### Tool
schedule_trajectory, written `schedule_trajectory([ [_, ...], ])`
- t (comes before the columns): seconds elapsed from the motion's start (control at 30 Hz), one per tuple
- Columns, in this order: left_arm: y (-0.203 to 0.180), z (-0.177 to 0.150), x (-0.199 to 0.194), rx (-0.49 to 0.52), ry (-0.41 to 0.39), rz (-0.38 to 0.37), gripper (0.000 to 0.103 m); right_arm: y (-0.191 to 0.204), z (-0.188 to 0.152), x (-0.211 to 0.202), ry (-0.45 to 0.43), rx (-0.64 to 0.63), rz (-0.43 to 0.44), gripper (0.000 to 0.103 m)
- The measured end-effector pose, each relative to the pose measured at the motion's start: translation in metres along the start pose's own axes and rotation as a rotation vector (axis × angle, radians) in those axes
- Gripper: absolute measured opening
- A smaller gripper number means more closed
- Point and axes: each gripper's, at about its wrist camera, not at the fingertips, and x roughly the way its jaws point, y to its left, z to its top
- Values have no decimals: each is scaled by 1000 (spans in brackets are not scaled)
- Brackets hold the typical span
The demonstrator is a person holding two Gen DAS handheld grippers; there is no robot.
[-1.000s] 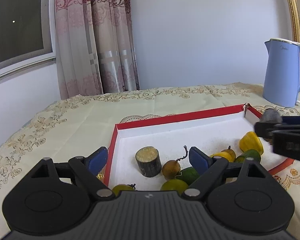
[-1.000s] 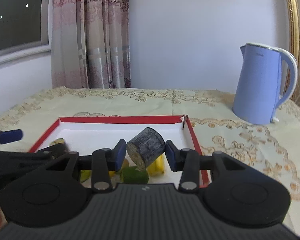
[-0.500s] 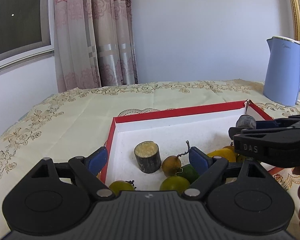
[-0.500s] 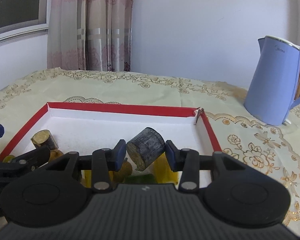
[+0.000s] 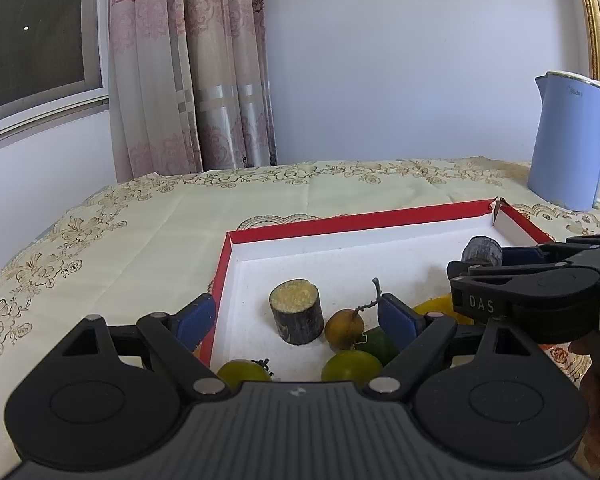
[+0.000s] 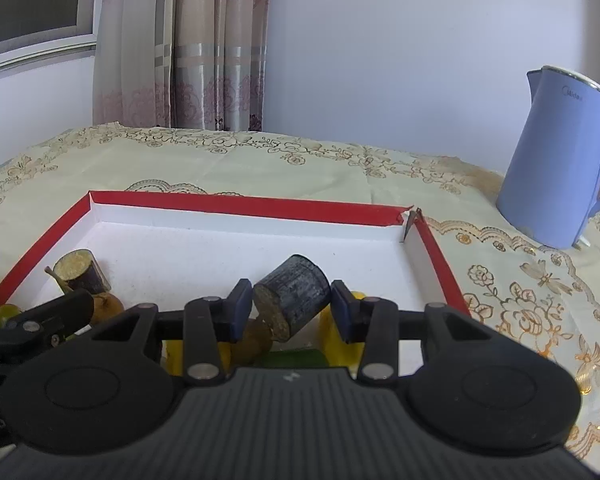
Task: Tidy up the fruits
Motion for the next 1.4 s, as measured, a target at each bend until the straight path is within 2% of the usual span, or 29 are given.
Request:
schedule_trajectory([
  [0.1,-1,0,0,7,1,0,88,-2,0,-1,1,12,0,41],
  [0.27,-1,0,0,4,2,2,88,-4,2,-10,-22,37,5,48],
  [0.47,-8,2,-9,32,-8,-3,89,-10,2,-41,-45,94,11,62],
  [0.53,-12,2,-14,43,-17,0,89,-12,-2,-54,-53,108,19,74],
  [0.6,-15,3,-19,55,-19,3,89,-17,-6,-67,-71,126,21,78],
  [0.8,-20,7,-30,62,-16,24,89,-44,-13,-91,-99,217,14,78],
  [1.17,-19,12,-54,42,-21,24,89,-52,-30,-116,-97,224,8,78],
  [1.27,-18,12,-59,38,-23,33,89,-51,-33,-122,-107,224,9,81],
  [1.4,-16,13,-65,27,-26,51,92,-50,-36,-126,-108,227,12,82],
])
